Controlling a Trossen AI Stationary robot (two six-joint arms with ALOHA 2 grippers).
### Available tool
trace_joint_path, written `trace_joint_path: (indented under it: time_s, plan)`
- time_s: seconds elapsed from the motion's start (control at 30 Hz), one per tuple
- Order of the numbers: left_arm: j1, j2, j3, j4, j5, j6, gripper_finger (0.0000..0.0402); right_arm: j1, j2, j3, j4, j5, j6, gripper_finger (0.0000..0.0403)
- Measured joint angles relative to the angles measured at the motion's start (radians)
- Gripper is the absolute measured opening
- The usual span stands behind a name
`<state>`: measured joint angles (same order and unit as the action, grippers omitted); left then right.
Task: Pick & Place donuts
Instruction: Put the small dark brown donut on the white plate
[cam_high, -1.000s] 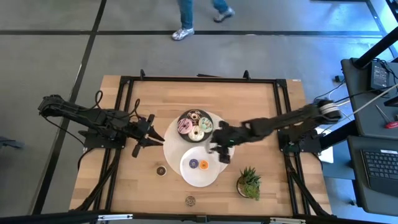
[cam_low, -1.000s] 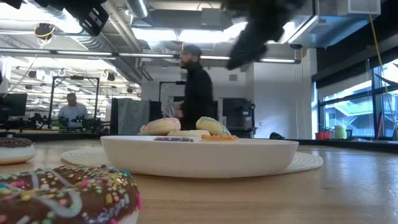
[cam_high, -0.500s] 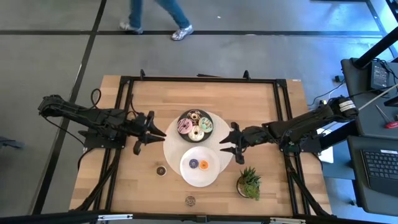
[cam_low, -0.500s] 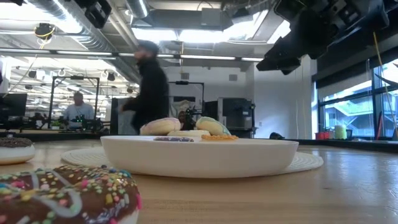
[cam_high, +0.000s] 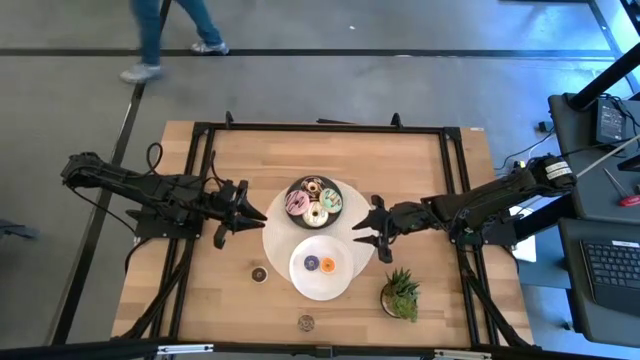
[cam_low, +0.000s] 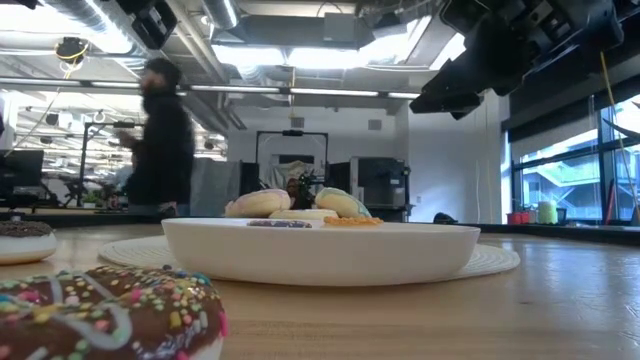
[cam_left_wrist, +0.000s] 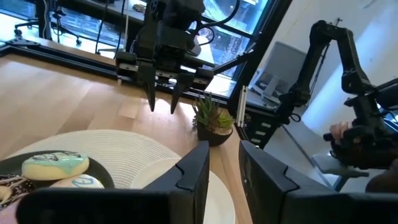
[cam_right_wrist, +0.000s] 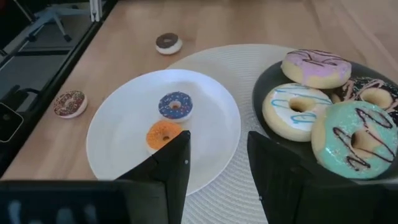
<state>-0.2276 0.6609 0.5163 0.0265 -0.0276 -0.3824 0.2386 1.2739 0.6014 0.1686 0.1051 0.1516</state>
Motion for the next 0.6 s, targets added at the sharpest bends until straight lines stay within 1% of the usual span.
trace_joint_path:
  time_s: [0.1, 0.2, 0.47, 0.6]
  plan:
    - [0.0, 0.0, 0.0, 0.0, -0.001, 0.0, 0.0087, 0.0, 0.0, 0.0, 0.0, 0.0, 0.004, 0.0161]
    - [0.0, 0.001, 0.0, -0.005, -0.005, 0.004, 0.01, 0.0, 0.0, 0.0, -0.001, 0.0, 0.013, 0.0161]
    - [0.0, 0.032, 0.0, -0.002, -0.004, 0.089, 0.0164, 0.0, 0.0, 0.0, -0.003, 0.0, 0.023, 0.0161]
    - [0.0, 0.041, 0.0, -0.001, 0.026, 0.069, 0.0188, 0.0, 0.001, 0.0, -0.003, 0.0, 0.023, 0.0161]
